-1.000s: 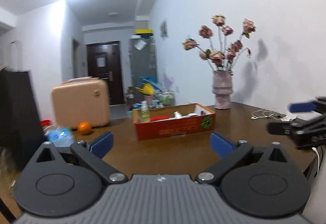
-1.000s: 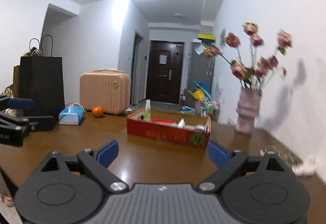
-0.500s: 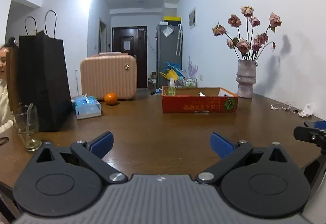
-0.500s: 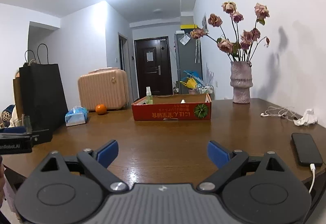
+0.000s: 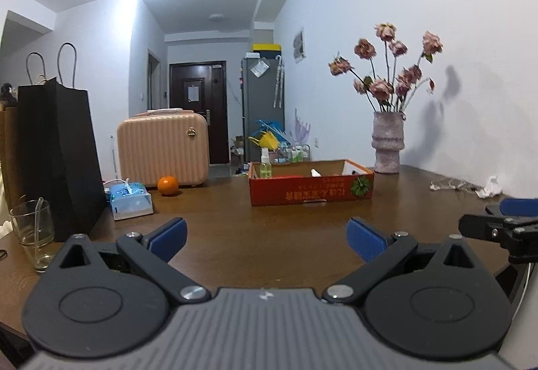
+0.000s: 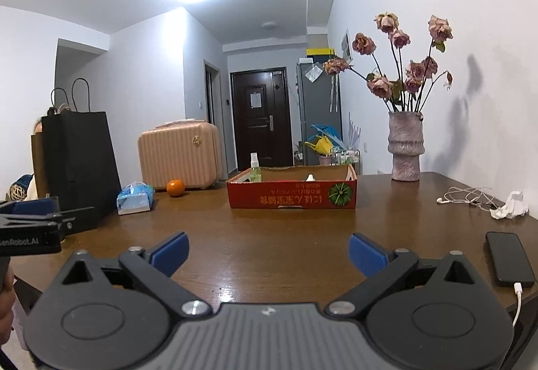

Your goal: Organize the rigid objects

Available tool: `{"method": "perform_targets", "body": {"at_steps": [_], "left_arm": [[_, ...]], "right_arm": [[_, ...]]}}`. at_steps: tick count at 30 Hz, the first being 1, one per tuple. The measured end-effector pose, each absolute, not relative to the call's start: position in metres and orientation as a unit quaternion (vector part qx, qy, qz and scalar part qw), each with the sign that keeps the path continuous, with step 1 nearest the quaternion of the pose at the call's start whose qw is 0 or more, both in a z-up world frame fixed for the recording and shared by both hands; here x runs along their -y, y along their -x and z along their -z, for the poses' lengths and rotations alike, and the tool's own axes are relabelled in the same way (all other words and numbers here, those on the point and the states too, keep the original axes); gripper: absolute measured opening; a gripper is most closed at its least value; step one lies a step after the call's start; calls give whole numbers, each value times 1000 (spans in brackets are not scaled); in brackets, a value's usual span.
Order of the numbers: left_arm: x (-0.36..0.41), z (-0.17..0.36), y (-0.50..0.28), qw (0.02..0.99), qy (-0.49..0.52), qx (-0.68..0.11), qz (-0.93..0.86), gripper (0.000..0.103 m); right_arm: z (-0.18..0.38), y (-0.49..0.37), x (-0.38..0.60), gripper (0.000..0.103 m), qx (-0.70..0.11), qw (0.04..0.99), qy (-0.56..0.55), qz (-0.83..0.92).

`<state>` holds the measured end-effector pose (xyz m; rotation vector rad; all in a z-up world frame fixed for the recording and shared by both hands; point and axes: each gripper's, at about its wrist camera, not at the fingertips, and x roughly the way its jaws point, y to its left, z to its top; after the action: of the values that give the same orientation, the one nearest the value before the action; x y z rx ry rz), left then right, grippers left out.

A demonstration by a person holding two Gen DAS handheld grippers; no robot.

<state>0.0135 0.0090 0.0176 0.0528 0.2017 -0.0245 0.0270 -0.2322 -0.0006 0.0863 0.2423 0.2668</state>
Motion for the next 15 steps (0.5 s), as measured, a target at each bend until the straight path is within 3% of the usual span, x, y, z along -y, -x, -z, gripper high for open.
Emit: {"method": "perform_targets", "body": {"at_steps": [15], "left_arm": [[-9,-16,-15,994,-24,-106,6,103]], "right_arm": [[1,-25,231,102,-120,983,-39,-134]]}}
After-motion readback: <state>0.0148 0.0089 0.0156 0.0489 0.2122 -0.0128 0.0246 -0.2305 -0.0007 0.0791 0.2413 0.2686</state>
